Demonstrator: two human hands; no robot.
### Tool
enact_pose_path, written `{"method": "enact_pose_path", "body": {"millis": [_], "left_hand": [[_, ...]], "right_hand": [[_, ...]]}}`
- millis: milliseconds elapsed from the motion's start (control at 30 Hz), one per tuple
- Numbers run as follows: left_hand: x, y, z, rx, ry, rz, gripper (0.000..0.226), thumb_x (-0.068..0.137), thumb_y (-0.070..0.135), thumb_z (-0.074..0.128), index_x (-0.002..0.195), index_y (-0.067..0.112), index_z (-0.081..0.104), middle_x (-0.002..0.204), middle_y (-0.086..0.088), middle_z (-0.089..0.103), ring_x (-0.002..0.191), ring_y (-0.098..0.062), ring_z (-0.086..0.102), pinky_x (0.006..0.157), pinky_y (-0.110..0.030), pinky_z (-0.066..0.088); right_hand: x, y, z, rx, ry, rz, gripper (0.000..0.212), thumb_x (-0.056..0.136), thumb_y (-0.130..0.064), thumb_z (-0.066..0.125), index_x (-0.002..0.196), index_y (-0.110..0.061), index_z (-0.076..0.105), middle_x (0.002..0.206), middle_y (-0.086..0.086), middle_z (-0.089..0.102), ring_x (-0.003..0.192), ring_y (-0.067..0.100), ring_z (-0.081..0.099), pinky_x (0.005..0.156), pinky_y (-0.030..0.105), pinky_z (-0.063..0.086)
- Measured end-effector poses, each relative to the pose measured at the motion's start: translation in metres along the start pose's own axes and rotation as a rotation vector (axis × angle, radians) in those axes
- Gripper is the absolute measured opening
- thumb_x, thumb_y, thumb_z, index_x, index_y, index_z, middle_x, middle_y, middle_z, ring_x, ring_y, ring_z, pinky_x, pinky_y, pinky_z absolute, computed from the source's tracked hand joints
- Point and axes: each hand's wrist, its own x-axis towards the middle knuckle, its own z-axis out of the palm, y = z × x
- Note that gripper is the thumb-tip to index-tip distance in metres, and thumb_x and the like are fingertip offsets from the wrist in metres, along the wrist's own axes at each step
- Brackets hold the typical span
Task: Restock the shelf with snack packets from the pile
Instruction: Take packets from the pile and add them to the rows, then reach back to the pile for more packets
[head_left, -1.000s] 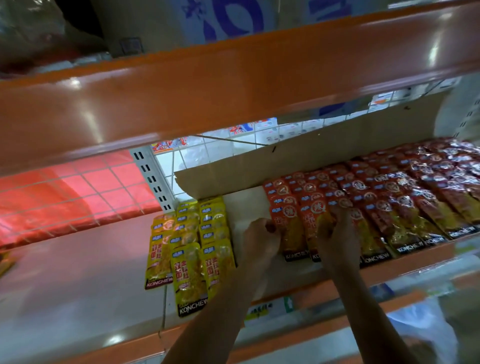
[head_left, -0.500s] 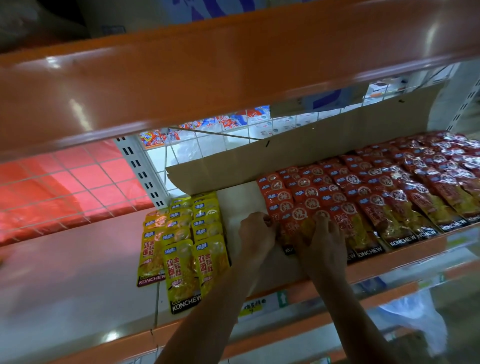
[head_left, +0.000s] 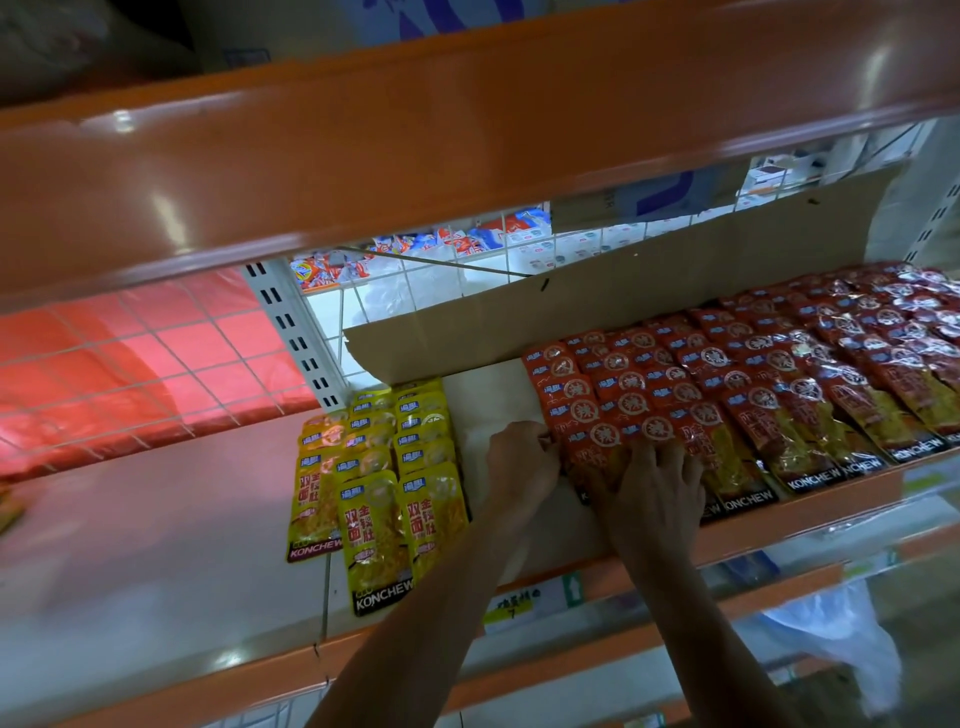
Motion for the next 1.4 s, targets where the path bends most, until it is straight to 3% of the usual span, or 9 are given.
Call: {"method": "enact_pose_path", "body": {"millis": [167, 433, 633, 1033, 1133, 1400], "left_hand": [[-0.005, -0.002, -0.012, 0.094, 0.054, 0.086, 0.021, 0.093, 0.016, 0.053, 0.105, 0.011, 0.07, 0.107, -0.006, 0.071, 0.098, -0.021, 0.065, 0.082, -0.029, 0.05], [-0.014, -0.039, -0.074, 0.215, 0.178, 0.174, 0.032, 0.095, 0.016, 0.051, 0.124, 0.018, 0.063, 0.117, -0.009, 0.065, 0.106, -0.026, 0.06, 0.088, -0.033, 0.046], [-0.03, -0.111, -0.152, 0.355, 0.31, 0.081, 0.032, 0.091, 0.018, 0.053, 0.121, 0.02, 0.064, 0.116, -0.008, 0.064, 0.112, -0.029, 0.054, 0.091, -0.036, 0.043], [-0.083, -0.284, -0.308, 0.482, 0.521, -0.209, 0.041, 0.095, 0.037, 0.053, 0.13, 0.017, 0.057, 0.129, -0.006, 0.06, 0.12, -0.027, 0.052, 0.094, -0.037, 0.046], [-0.096, -0.32, -0.341, 0.478, 0.52, -0.305, 0.047, 0.095, 0.041, 0.048, 0.134, 0.016, 0.05, 0.133, -0.007, 0.054, 0.122, -0.027, 0.048, 0.095, -0.038, 0.043], [-0.119, -0.39, -0.405, 0.417, 0.573, -0.527, 0.039, 0.095, 0.04, 0.049, 0.117, 0.008, 0.054, 0.114, -0.014, 0.058, 0.108, -0.032, 0.052, 0.086, -0.04, 0.043]], "right_hand": [[-0.004, -0.018, -0.001, 0.079, 0.046, -0.098, 0.06, 0.084, -0.045, 0.065, 0.126, -0.005, 0.051, 0.128, 0.02, 0.049, 0.122, 0.037, 0.041, 0.098, 0.047, 0.036], [-0.018, -0.091, 0.019, 0.218, -0.041, -0.365, 0.041, 0.087, -0.023, 0.064, 0.124, -0.007, 0.057, 0.125, 0.012, 0.058, 0.117, 0.032, 0.048, 0.095, 0.039, 0.038], [-0.059, -0.177, 0.052, 0.182, -0.142, -0.547, 0.032, 0.083, -0.018, 0.061, 0.113, -0.005, 0.062, 0.116, 0.017, 0.062, 0.109, 0.037, 0.052, 0.091, 0.042, 0.04], [-0.184, -0.359, 0.133, 0.261, -0.337, -0.797, 0.039, 0.09, -0.021, 0.056, 0.128, -0.013, 0.056, 0.132, 0.007, 0.056, 0.121, 0.028, 0.048, 0.102, 0.035, 0.037], [-0.211, -0.395, 0.15, 0.266, -0.365, -0.829, 0.038, 0.091, -0.024, 0.055, 0.129, -0.015, 0.055, 0.133, 0.005, 0.055, 0.12, 0.025, 0.048, 0.101, 0.031, 0.035], [-0.259, -0.48, 0.181, 0.297, -0.523, -0.775, 0.036, 0.091, -0.024, 0.053, 0.126, -0.014, 0.055, 0.122, 0.01, 0.058, 0.114, 0.029, 0.049, 0.091, 0.033, 0.04]]}}
